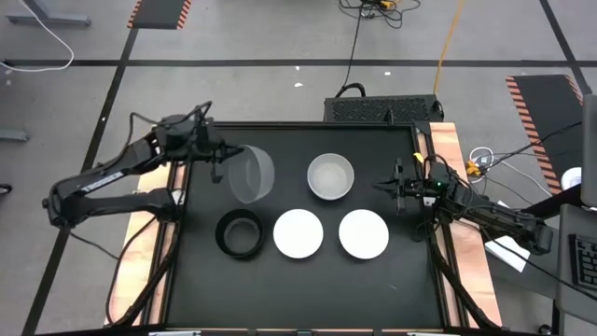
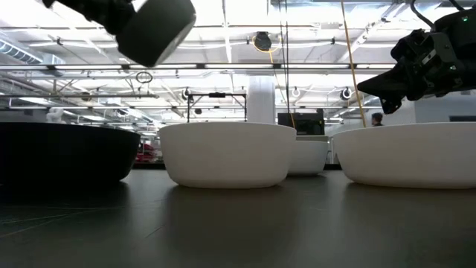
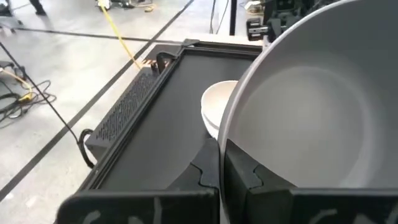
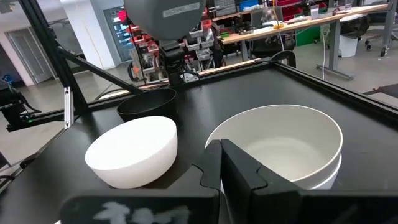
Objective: Nest bowls inside each other
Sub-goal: Stack the grey bowl on top of the light grey bowl
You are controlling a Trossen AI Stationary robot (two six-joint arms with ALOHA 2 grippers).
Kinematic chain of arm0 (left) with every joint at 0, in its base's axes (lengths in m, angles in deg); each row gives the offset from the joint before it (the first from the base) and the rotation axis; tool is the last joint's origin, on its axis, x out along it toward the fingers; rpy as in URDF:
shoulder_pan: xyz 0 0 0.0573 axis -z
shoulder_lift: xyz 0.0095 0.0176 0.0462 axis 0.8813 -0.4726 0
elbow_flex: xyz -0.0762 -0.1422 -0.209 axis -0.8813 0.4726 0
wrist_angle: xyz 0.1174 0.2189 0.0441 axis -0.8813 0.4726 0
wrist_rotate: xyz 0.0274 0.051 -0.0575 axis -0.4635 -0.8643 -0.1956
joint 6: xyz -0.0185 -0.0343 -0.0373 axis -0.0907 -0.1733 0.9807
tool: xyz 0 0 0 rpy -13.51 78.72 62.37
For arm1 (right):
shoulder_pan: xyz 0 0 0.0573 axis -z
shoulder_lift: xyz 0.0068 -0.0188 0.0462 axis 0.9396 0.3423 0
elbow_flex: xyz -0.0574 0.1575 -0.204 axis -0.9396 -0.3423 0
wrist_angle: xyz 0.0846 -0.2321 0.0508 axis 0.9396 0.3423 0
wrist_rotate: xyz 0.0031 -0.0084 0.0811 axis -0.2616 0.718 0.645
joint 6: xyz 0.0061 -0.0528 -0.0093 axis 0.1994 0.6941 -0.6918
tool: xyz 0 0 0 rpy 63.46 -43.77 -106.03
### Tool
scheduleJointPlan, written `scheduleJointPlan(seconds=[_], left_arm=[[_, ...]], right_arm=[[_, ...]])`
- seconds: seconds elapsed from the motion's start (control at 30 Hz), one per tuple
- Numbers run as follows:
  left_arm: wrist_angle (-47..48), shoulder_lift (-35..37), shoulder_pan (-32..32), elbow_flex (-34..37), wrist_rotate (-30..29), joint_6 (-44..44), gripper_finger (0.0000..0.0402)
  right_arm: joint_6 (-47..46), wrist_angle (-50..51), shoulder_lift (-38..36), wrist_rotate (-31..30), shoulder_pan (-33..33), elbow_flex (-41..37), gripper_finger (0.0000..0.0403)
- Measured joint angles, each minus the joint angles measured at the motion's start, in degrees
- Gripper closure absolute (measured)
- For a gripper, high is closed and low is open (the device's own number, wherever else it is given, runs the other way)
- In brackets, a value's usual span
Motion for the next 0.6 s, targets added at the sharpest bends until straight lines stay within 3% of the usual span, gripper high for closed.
scheduleJointPlan(seconds=[0.23,0.6], left_arm=[[0.04,10.00,4.64,6.62,-2.99,2.70,0.0401],[-16.20,22.03,11.68,22.61,-4.52,8.31,0.0401]], right_arm=[[0.00,0.00,0.00,0.00,-0.02,0.00,0.0403],[0.00,-0.02,0.00,0.00,-0.01,0.00,0.0403]])
